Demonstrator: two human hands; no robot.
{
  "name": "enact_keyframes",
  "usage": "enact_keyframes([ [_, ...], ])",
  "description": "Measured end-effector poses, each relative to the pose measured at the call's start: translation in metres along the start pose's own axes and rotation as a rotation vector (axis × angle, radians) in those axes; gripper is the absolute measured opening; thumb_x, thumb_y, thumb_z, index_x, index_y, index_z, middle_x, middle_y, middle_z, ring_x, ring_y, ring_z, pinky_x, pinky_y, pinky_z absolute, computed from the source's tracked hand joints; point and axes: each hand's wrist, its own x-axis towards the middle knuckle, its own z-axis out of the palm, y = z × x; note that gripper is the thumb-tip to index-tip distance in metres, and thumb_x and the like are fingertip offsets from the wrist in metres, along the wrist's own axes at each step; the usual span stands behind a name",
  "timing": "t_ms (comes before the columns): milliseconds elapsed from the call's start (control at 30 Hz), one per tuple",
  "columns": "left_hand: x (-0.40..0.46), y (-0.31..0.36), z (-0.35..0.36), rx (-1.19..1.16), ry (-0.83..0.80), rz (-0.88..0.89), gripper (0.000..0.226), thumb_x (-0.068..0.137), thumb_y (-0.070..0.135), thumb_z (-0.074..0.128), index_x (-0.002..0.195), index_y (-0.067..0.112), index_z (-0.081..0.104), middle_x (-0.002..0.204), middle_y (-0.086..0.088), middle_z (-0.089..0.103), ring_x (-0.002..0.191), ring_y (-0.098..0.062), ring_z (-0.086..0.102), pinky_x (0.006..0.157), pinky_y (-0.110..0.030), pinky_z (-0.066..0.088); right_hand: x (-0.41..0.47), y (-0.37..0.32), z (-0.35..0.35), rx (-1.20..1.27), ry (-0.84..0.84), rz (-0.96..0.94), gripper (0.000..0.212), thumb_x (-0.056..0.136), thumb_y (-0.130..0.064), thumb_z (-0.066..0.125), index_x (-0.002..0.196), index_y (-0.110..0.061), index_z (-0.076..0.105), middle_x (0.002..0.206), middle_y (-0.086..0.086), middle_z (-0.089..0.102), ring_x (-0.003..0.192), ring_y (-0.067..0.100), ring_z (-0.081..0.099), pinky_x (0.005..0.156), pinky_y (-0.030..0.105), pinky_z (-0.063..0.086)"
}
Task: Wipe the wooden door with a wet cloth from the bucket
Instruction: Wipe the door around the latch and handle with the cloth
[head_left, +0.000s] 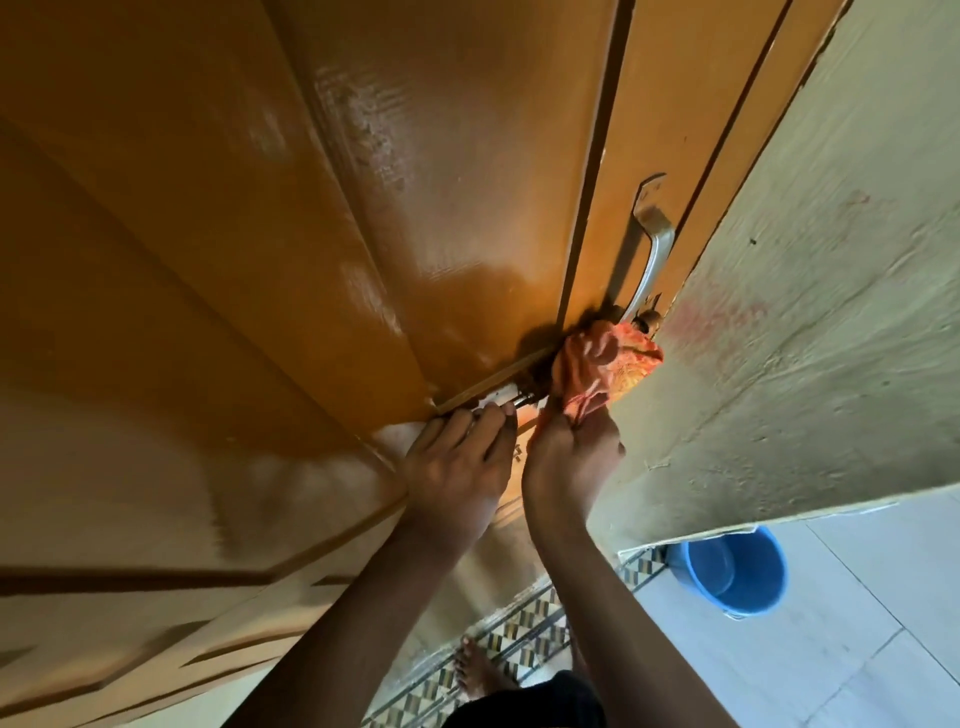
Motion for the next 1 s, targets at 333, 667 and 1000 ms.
enact_keyframes([
  [333,0.005,0.003,-0.003,-0.013,0.029,-0.051,0.018,0.100,0.007,0.069,0.094,0.011,0.085,0.094,-0.003,0.079,0.071,-0.020,0.060,0.067,-0.031,0.038,0.051,0.047,-0.039,-0.472,-0.178,-0.617,0.060,0.088,-0.009,0.049,0.147,0.002,0.044,0.154,0.026,0.041,0.145,0.037,0.032,0.095,0.045,0.055],
  [667,0.010,0.009,-0.011,-0.037,-0.063,-0.134,0.044,0.112,0.014,0.043,0.101,0.012,0.085,0.097,-0.002,0.079,0.075,-0.018,0.064,0.064,-0.028,0.041,0.104,0.065,-0.073,-0.620,-0.322,-0.995,0.053,0.094,-0.021,0.050,0.143,0.000,0.048,0.147,0.022,0.052,0.141,0.038,0.043,0.103,0.063,0.048],
  [1000,0.003,0.014,-0.008,-0.039,-0.165,-0.151,0.026,0.088,0.013,0.062,0.104,0.014,0.083,0.104,-0.002,0.078,0.084,-0.022,0.070,0.066,-0.033,0.056,0.107,0.062,-0.078,-0.511,-0.406,-1.022,0.060,0.086,-0.010,0.058,0.145,-0.009,0.044,0.146,0.015,0.054,0.135,0.032,0.052,0.104,0.060,0.049],
])
